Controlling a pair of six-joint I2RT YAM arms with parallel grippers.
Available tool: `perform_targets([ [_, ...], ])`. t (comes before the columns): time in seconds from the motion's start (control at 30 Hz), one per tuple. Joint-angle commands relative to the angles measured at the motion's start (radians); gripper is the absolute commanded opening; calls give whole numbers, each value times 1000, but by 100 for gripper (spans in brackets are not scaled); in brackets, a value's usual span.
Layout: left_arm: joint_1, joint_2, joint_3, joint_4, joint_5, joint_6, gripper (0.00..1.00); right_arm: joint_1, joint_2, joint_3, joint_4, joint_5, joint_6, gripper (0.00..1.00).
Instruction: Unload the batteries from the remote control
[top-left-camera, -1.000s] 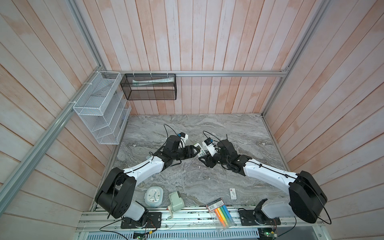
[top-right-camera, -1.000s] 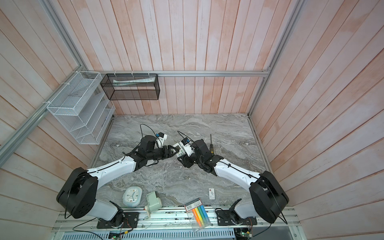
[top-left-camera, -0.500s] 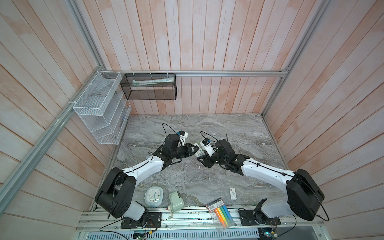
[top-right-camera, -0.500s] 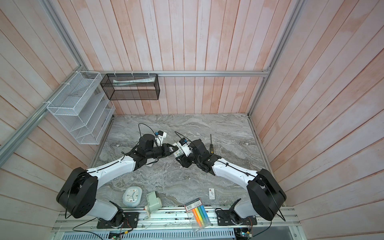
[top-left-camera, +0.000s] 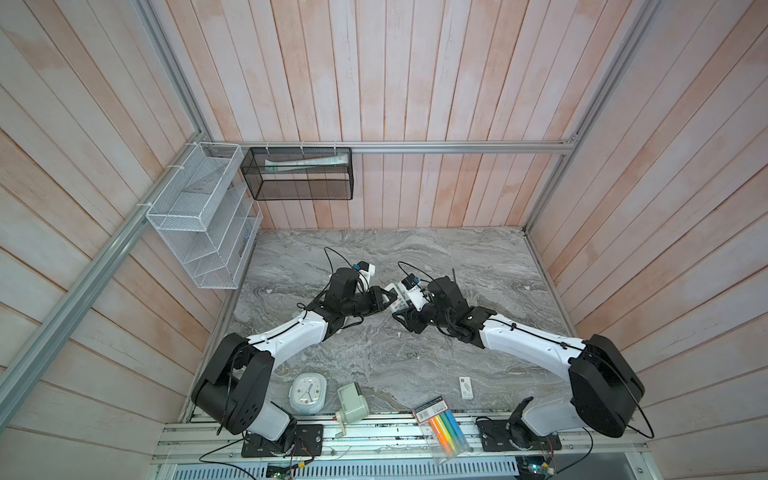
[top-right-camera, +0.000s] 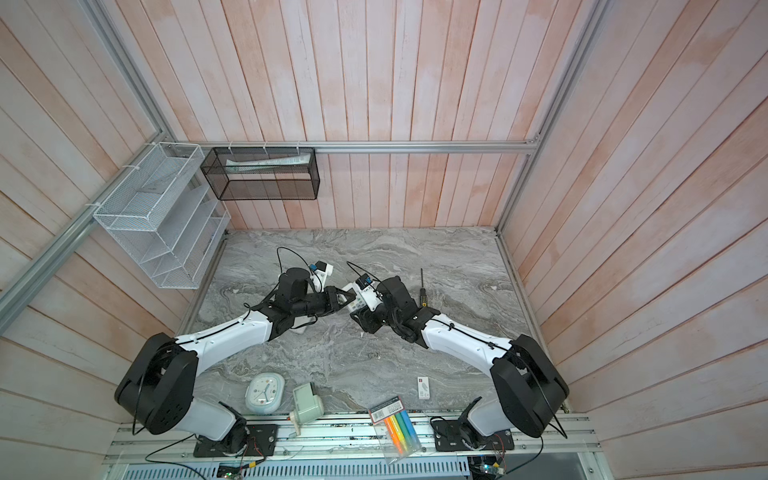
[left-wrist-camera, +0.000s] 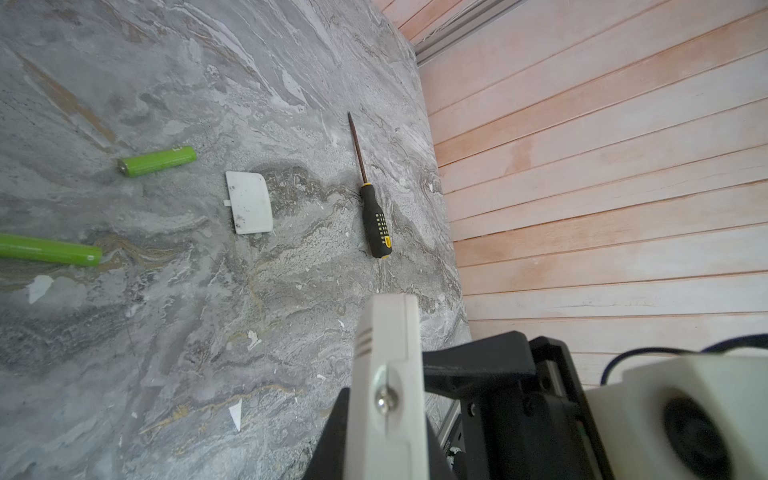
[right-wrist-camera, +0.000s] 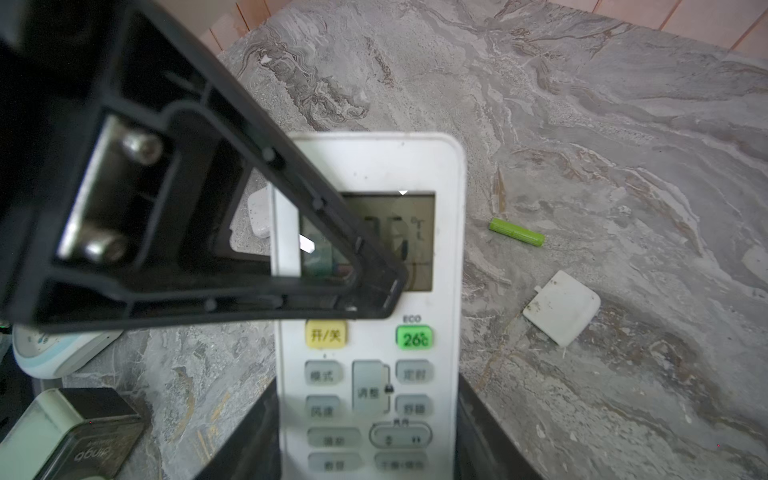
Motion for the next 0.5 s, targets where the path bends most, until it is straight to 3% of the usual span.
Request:
perform_targets([
  [0.0, -2, -3, 20, 5, -22, -4, 12, 13, 1, 34, 25, 12, -33, 60],
  [0.13, 1, -18, 20, -12, -70, -19, 11, 15, -30, 5, 41, 62, -73, 69],
  [0.37, 7, -48, 23, -37, -177, -82, 11, 20, -121, -69, 94, 180, -147, 70],
  [0.47, 7, -56, 24, -39, -222, -120, 11, 53, -151, -117, 136, 229, -248, 70],
])
